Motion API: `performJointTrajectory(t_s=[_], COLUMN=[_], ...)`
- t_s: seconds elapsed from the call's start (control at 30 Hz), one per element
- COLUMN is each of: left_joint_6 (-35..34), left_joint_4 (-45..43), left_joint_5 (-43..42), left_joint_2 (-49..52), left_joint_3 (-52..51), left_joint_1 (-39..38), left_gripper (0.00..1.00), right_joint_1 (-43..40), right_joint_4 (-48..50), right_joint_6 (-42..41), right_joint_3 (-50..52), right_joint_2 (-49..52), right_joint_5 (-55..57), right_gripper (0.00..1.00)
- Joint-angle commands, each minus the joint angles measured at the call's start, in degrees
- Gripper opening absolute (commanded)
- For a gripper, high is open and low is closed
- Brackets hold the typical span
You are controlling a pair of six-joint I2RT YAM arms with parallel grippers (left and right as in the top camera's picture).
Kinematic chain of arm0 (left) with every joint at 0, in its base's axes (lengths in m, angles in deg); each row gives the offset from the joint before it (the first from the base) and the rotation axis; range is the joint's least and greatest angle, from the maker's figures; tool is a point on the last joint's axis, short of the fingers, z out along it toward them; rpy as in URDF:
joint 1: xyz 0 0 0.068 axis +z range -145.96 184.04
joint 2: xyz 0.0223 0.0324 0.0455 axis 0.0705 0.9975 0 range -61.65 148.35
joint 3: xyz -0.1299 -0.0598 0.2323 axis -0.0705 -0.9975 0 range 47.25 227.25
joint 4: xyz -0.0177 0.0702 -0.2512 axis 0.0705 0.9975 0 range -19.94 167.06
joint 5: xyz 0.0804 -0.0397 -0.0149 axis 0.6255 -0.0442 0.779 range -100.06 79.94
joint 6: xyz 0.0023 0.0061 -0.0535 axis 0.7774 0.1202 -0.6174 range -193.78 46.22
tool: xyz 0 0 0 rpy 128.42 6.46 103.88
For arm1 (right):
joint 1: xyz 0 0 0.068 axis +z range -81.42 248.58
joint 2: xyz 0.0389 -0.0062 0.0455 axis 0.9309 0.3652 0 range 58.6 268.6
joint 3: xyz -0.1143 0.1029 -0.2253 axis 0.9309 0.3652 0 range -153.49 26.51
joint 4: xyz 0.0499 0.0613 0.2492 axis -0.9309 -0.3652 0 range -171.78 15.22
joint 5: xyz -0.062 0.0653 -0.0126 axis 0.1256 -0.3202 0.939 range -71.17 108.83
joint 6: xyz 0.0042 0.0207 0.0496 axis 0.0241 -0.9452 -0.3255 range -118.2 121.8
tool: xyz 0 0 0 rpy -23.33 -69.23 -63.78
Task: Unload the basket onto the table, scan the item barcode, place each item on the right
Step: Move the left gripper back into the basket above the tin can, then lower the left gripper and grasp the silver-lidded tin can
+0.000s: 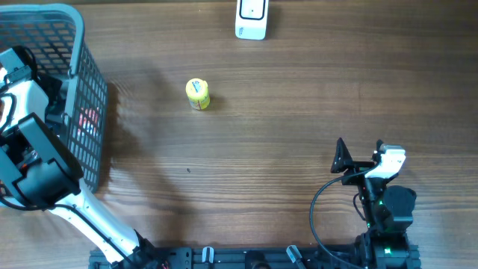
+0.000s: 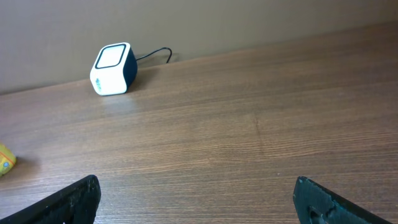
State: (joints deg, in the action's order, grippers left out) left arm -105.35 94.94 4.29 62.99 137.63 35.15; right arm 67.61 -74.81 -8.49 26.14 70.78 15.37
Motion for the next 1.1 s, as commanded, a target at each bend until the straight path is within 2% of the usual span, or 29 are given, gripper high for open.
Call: performJointTrajectory(t_s=[0.0, 0.33, 0.6, 0.83, 0.87, 0.93, 1.07], left_joint_6=[-0.4, -1.1, -2.8, -6.9, -7.3, -8.3, -11.0], left_joint_4=[3.4, 9.5, 14.1, 15.9, 15.9, 15.9, 16.7], left_joint_5=[-2.0, -7.9, -10.3, -10.3, -10.3, -10.3, -10.3], left_joint_2=[1.9, 1.9, 1.9, 1.9, 1.9, 1.9, 1.9], left_joint_3=[-1.2, -1.2, -1.2, -1.2, -1.2, -1.2, -1.2], left_joint_1=[0.1, -1.1, -5.8, -10.0, -10.3, -10.8, -10.8], left_gripper=[0.67, 0.67, 0.69, 0.71, 0.73, 0.87, 0.96], right_joint_1=[-0.3, -0.3, -0.3, -0.3, -0.3, -0.3, -0.3], right_joint_4=[0.2, 0.2, 0.2, 0.2, 0.2, 0.2, 0.2], right_joint_6=[-0.3, -0.4, -0.4, -0.3, -0.3, -0.3, -0.4], right_joint_3=[0.1, 0.1, 0.1, 0.1, 0.1, 0.1, 0.1], right_joint_2=[0.4, 0.4, 0.4, 0.4, 0.4, 0.4, 0.4], right_joint_5=[-0.9, -0.9, -0.9, -0.9, -0.9, -0.9, -0.9], right_gripper=[1.00, 1.00, 1.00, 1.00, 1.00, 1.00, 1.00])
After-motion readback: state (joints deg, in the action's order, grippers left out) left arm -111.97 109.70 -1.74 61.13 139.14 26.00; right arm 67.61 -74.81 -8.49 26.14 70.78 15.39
